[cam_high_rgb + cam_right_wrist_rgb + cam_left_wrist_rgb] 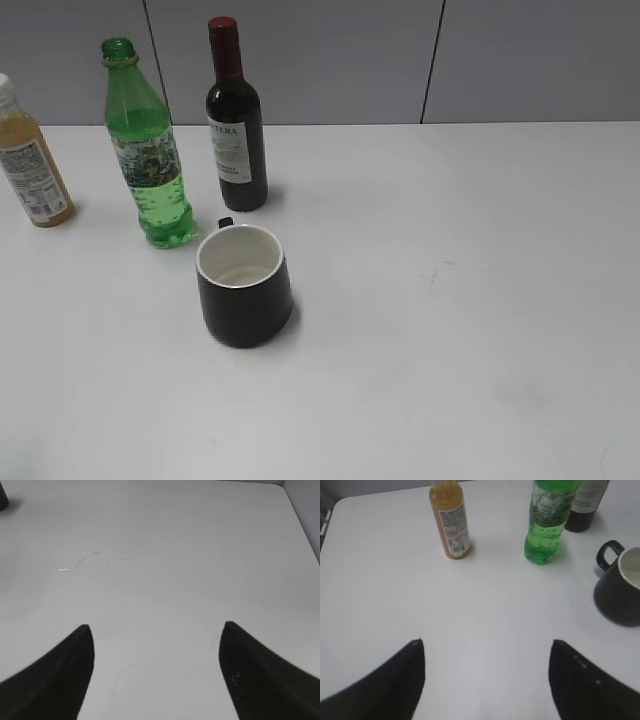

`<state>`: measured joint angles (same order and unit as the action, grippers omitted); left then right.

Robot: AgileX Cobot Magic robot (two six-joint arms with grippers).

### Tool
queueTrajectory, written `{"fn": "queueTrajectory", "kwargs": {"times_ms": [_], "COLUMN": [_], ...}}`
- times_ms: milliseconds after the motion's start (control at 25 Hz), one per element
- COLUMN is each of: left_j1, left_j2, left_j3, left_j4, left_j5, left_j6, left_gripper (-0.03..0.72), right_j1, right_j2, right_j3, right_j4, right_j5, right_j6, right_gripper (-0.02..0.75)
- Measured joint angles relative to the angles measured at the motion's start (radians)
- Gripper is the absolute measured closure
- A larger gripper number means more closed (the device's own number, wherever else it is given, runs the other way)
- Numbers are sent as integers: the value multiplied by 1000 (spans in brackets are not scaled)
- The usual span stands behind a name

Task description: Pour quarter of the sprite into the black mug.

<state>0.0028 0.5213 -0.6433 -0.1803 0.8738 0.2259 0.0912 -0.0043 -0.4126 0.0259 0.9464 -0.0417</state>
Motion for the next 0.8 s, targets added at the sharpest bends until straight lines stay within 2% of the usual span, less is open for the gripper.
{"fn": "queueTrajectory", "kwargs": {"times_ms": [440, 800], "left_j1": [0, 0], "left_j2": [-300, -475], "left_j3": [143, 150], "left_j4": [-89, -102], "left_j5": [-25, -34], "left_j6": [15, 15], "left_gripper": [101, 102], "right_j1": [0, 0], "right_j2": [0, 0], "right_j3": [0, 0], "right_j4": [0, 0], "right_j5": [0, 0], "right_j6": [0, 0], "right_gripper": [148, 148]}}
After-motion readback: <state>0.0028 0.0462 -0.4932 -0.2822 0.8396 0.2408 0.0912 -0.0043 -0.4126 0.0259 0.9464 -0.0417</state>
